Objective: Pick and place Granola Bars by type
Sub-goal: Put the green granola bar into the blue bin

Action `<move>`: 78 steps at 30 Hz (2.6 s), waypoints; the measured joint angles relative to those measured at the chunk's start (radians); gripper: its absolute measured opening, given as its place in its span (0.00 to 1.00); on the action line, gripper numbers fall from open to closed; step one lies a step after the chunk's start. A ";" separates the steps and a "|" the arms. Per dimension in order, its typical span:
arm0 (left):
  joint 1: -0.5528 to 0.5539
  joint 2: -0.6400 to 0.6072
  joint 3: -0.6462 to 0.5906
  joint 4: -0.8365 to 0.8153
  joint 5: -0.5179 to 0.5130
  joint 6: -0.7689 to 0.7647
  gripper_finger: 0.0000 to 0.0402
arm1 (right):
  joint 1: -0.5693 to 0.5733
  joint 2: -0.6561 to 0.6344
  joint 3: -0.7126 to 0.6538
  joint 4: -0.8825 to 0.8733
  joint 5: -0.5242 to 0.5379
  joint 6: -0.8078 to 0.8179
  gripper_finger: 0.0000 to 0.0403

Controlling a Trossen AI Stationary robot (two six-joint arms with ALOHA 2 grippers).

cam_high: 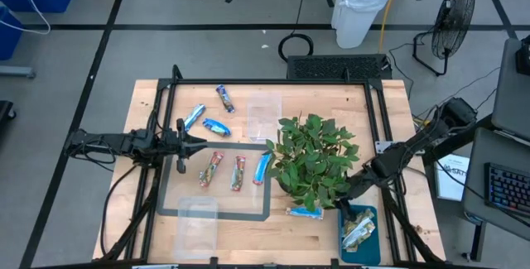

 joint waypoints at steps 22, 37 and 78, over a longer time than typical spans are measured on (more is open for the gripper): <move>0.000 0.000 0.000 0.000 0.000 0.000 0.22 | -0.011 0.132 0.034 0.247 -0.078 -0.288 0.31; 0.000 0.000 0.000 0.004 0.000 0.000 0.22 | 0.030 0.262 0.144 0.251 -0.078 -0.546 0.02; 0.000 0.000 0.000 0.007 0.000 0.000 0.22 | -0.016 0.374 0.150 0.238 -0.112 -0.486 0.00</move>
